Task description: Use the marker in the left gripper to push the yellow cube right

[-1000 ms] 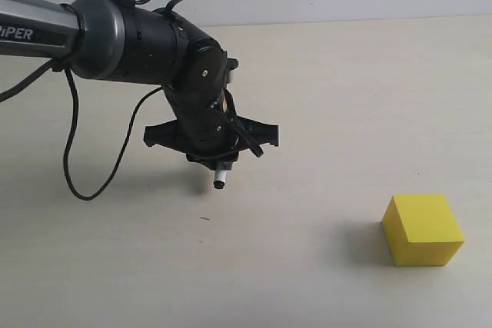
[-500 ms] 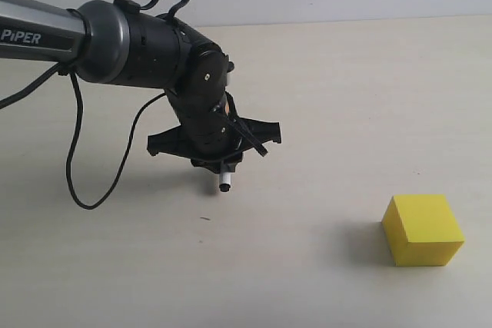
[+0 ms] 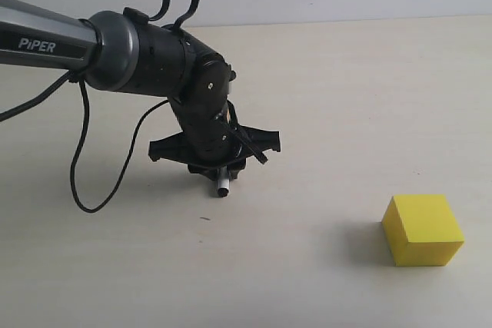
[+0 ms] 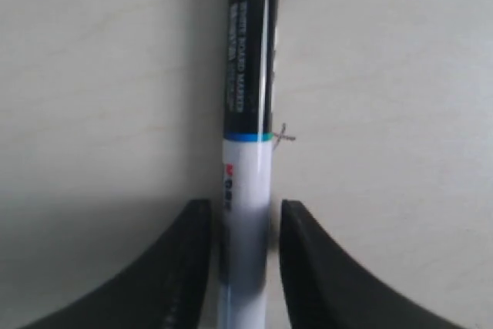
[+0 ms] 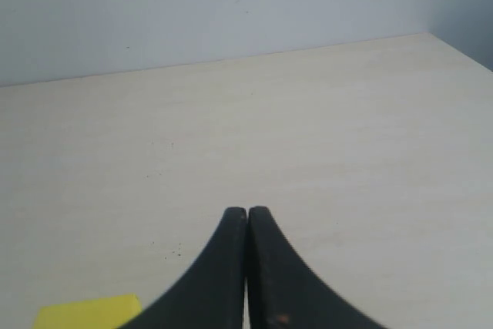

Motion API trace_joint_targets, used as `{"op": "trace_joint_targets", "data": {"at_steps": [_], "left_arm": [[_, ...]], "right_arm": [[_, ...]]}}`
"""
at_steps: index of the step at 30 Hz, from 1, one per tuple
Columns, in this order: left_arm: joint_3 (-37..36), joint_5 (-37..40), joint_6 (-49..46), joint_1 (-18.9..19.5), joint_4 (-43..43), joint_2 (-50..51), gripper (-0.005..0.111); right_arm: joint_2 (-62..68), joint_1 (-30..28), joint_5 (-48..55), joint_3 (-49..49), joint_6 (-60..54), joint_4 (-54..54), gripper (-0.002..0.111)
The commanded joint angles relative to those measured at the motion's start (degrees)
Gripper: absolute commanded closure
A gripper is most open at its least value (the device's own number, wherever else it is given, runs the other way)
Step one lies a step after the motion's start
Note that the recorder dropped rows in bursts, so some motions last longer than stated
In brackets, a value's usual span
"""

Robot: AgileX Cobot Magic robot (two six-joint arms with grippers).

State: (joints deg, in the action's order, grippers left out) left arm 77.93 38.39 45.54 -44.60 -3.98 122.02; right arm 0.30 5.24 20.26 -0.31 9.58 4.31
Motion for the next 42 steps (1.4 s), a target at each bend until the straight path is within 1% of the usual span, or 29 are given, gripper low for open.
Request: {"op": "trace_joint_targets", "data": {"at_steps": [1,5,7,15,18,20,23,24,26,29,32,35,37,38,39,42], "left_arm": [[0.12,-0.49,-0.33,-0.03,0.15,-0.05,0.059],[0.12,-0.77,-1.97,-0.03,0.15,-0.05,0.046],[0.12,-0.77,-2.08,-0.03,0.15,-0.46,0.043],[0.12,-0.77,-7.62,-0.03,-0.30,-6.29,0.045],[0.12,-0.77,-11.48,-0.03,-0.30,-10.26,0.055],[0.12,-0.32,-12.95,-0.03,-0.30,-12.85,0.071],[-0.84,0.57,-14.07,-0.03,-0.30,-16.36,0.102],[-1.68,0.57,-14.78,-0.03,-0.30,-17.67,0.106],[-4.08,-1.33,-16.55,-0.03,-0.38,-20.39,0.107],[-10.50,-9.30,-19.27,-0.03,-0.38,-26.26,0.107],[-20.29,-20.61,-21.50,-0.03,-0.38,-33.40,0.107],[-31.27,-34.34,-25.90,-0.03,-0.38,-42.24,0.107],[-36.99,-40.41,-27.94,-0.03,-0.38,-47.59,0.107],[-39.64,-41.95,-27.75,-0.03,-0.38,-50.46,0.107],[-41.28,-41.64,-27.79,-0.03,-0.38,-53.02,0.107],[-44.98,-37.95,-27.92,-0.03,-0.38,-59.03,0.107]], "right_arm": [[-0.30,-0.28,-0.58,0.31,-0.26,0.03,0.108],[-0.30,-0.28,-0.58,0.31,-0.26,0.03,0.108],[-0.30,-0.28,-0.58,0.31,-0.26,0.03,0.108],[-0.30,-0.28,-0.58,0.31,-0.26,0.03,0.108],[-0.30,-0.28,-0.47,0.31,-0.26,0.03,0.108],[-0.30,-0.28,-0.47,0.31,-0.26,0.03,0.108],[-0.30,-0.28,-0.47,0.31,-0.26,0.03,0.108],[-0.30,-0.28,-0.47,0.31,-0.26,0.03,0.108],[-0.30,-0.28,-0.47,0.31,-0.26,0.03,0.108],[-0.30,-0.28,-0.47,0.31,-0.26,0.03,0.108],[-0.30,-0.28,-0.47,0.31,-0.26,0.03,0.108],[-0.30,-0.28,-0.47,0.31,-0.26,0.03,0.108],[-0.30,-0.28,-0.47,0.31,-0.26,0.03,0.108],[-0.30,-0.28,-0.47,0.31,-0.26,0.03,0.108],[-0.30,-0.28,-0.47,0.31,-0.26,0.03,0.108],[-0.30,-0.28,-0.47,0.31,-0.26,0.03,0.108]]}}
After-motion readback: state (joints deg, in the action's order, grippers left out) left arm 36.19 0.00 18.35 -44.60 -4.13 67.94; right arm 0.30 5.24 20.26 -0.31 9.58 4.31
